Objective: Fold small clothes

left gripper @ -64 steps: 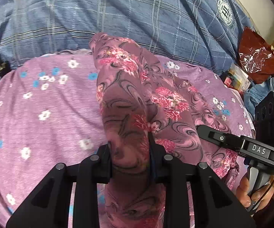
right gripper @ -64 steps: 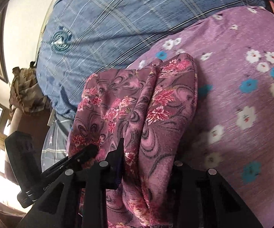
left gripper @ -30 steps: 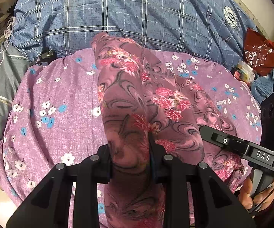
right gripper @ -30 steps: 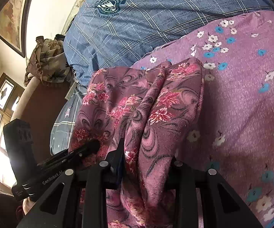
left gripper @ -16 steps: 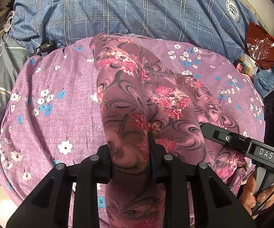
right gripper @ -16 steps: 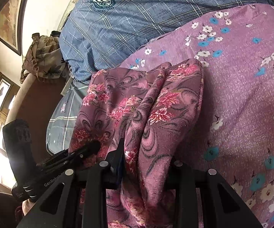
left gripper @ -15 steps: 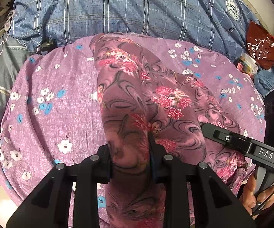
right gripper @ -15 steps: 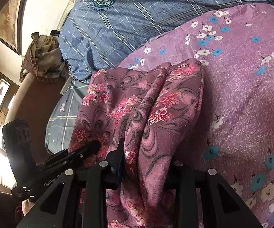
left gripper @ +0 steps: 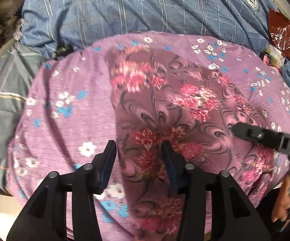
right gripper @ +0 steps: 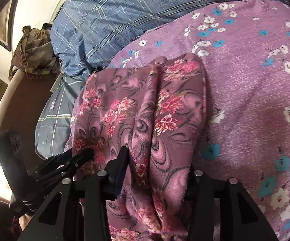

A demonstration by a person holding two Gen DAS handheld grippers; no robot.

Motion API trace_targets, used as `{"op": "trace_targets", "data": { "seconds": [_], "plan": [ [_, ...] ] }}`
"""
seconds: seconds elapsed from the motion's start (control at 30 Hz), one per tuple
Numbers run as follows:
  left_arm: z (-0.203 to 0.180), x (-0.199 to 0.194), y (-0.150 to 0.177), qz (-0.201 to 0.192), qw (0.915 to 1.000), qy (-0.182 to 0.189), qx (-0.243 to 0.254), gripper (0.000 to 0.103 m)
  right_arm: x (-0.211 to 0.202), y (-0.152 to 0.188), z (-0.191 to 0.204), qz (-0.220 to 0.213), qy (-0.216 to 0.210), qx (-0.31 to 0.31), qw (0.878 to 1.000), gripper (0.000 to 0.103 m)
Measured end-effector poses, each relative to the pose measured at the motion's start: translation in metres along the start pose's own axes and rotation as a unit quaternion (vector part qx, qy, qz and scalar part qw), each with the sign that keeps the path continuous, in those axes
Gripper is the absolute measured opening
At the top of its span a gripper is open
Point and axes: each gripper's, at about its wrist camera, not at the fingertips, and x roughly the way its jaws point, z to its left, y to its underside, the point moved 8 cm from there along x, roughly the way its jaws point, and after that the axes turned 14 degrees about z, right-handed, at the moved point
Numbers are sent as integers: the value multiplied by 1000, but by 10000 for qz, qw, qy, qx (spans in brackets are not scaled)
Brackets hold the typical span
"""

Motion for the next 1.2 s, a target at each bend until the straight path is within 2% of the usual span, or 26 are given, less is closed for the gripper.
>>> {"op": "trace_targets", "data": {
  "seconds": [0.1, 0.27, 0.33, 0.47, 0.7, 0.8, 0.93, 1.03, 1.2],
  "plan": [
    [8, -12, 1, -215, 9993, -283, 66, 52, -13, 2, -1, -271, 194, -76, 9994, 49],
    [16, -30, 5, -524, 9966, -599, 198, 53, -36, 7, 9, -853, 373, -354, 9950, 49],
    [17, -34, 8, -582, 9961, -629, 230, 54, -43, 12, 17, -1061, 397, -526, 9922, 48],
    [19, -37, 13, -635, 9955, -649, 267, 54, -48, 22, 39, -1284, 456, -946, 9861, 40],
    [23, -38, 19, -660, 9957, -627, 199, 54, -57, 32, 55, -1692, 702, -1122, 9766, 43],
    [23, -36, 20, -653, 9957, -620, 200, 54, -73, 32, 58, -2058, 668, -1141, 9696, 43],
    [23, -31, 20, -621, 9961, -593, 186, 54, -99, 37, 70, -2638, 466, -1341, 9541, 43],
    [23, -25, 20, -573, 9966, -563, 194, 54, -84, 34, 74, -2371, 472, -1429, 9598, 43],
    [24, -12, 22, -476, 9973, -533, 174, 55, -32, 32, 68, -1430, 442, -1267, 9806, 40]
  ]
}}
